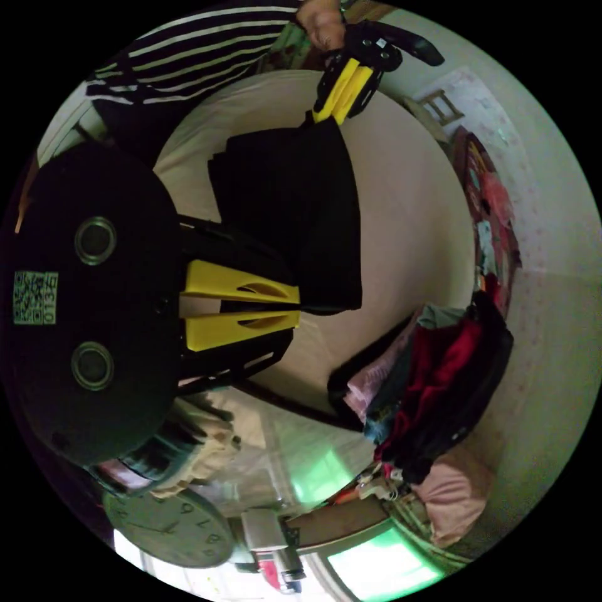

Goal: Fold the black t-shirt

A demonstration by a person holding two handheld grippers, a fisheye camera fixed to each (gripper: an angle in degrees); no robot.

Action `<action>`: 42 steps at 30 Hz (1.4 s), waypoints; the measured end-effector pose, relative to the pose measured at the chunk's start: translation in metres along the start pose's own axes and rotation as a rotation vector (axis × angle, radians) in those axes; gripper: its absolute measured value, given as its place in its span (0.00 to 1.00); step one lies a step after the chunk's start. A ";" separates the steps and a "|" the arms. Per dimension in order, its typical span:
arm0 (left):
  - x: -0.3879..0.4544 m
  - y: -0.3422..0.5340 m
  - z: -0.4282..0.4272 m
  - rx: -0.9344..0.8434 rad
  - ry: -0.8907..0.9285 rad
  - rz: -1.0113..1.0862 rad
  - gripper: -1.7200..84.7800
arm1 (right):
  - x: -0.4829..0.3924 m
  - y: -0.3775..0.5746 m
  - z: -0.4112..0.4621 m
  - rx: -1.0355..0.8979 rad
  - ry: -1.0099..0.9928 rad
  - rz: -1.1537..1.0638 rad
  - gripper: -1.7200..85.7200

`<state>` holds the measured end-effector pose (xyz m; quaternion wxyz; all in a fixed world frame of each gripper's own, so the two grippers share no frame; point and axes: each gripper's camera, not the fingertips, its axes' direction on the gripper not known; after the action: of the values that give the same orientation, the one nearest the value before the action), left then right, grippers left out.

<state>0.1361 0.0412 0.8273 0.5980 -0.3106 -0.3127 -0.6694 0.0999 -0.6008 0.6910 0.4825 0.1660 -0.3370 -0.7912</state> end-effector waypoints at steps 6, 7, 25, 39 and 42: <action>0.004 -0.030 -0.070 0.133 -0.191 0.038 0.03 | -0.015 0.018 -0.069 0.179 0.138 0.156 0.05; 0.006 -0.039 -0.088 0.166 -0.225 0.043 0.03 | -0.015 0.019 -0.084 0.220 0.169 0.166 0.05; 0.004 -0.373 -0.218 0.100 -0.646 0.095 0.04 | 0.167 -0.068 -0.150 0.435 0.296 0.262 0.05; -0.011 -0.425 -0.118 0.037 -0.734 -0.022 0.05 | 0.212 -0.031 -0.090 0.284 0.176 0.269 0.05; -0.022 -0.416 -0.132 0.103 -0.618 -0.096 0.06 | 0.214 -0.015 -0.100 0.302 0.171 0.287 0.06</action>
<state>-0.2817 -0.0124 0.7094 0.4575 -0.4534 -0.5273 -0.5541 0.0468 -0.8209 0.6220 0.5867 0.2530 -0.4298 -0.6380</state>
